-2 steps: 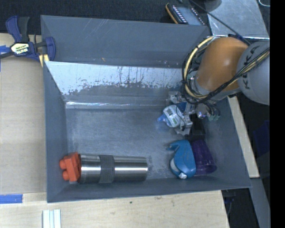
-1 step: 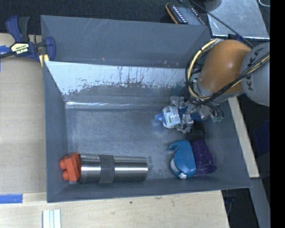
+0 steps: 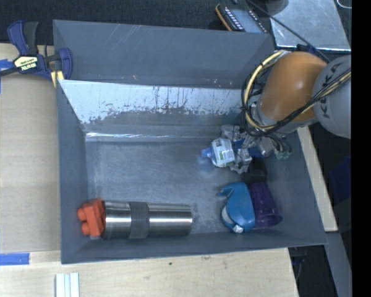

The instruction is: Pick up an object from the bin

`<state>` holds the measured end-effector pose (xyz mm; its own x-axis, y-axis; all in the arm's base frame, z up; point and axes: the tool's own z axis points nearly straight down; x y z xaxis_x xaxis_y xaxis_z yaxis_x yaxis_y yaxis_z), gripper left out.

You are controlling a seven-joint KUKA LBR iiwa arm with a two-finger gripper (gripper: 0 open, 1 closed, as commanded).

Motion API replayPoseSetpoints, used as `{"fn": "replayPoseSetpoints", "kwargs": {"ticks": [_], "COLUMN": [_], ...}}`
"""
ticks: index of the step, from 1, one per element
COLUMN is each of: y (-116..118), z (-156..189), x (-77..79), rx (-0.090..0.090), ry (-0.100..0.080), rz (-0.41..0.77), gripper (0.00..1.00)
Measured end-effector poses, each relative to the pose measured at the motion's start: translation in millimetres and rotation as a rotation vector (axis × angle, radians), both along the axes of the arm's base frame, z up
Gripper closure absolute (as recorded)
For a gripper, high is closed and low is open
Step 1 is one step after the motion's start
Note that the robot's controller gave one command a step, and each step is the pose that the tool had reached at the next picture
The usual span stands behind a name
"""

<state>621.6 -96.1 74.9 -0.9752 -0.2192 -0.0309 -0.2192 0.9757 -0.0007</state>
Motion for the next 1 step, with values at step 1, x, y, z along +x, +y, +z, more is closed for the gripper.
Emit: {"fn": "replayPoseSetpoints", "kwargs": {"ticks": [1], "y": [1.5], "z": [84.8], "x": [2.7], "rx": [-0.001], "ry": [0.005], "rz": [-0.007], "gripper": [1.0]}}
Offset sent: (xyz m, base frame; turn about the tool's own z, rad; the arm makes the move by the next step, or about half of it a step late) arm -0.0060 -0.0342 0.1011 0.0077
